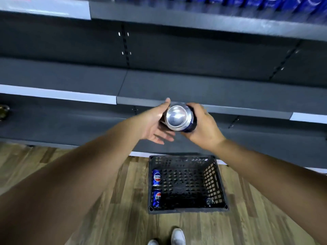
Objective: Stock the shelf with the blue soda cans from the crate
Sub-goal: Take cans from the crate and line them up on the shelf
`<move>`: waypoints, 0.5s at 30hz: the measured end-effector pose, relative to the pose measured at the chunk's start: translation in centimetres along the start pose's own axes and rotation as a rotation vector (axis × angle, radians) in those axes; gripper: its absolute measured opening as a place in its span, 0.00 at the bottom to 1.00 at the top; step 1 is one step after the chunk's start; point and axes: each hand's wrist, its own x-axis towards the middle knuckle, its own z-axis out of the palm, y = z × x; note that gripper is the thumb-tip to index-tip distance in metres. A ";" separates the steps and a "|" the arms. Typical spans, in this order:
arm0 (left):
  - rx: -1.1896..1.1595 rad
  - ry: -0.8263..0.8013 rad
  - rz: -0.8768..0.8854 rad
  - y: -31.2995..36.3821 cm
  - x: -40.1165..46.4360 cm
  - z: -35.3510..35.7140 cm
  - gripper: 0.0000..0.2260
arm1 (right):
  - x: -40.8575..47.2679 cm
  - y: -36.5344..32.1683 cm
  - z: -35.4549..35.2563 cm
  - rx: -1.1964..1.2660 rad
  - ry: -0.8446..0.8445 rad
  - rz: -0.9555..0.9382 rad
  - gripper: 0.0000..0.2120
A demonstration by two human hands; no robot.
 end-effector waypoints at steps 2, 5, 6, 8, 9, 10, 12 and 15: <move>0.064 0.036 0.063 1.1 -1.1 -0.1 0.34 | 0.7 0.0 -1.3 -0.074 -0.010 -0.097 0.31; 0.088 0.026 0.108 2.9 -2.7 0.1 0.35 | 1.7 0.0 -3.3 -0.150 -0.048 -0.230 0.32; 0.110 0.011 0.118 3.5 -3.2 0.2 0.36 | 2.0 -0.1 -3.9 -0.178 -0.057 -0.256 0.32; 0.174 -0.020 0.149 4.5 -4.1 0.5 0.33 | 2.5 -0.5 -5.2 -0.220 -0.076 -0.279 0.31; 0.209 -0.034 0.164 5.0 -4.5 0.6 0.31 | 2.7 -0.7 -5.8 -0.229 -0.080 -0.284 0.30; 0.243 -0.046 0.175 5.4 -5.0 0.8 0.30 | 2.9 -0.9 -6.3 -0.236 -0.082 -0.287 0.30; 0.298 -0.065 0.184 6.2 -5.8 1.1 0.27 | 3.3 -1.4 -7.2 -0.264 -0.079 -0.323 0.29; 0.317 -0.085 0.182 7.4 -7.0 1.6 0.26 | 3.8 -2.0 -8.5 -0.343 -0.072 -0.486 0.31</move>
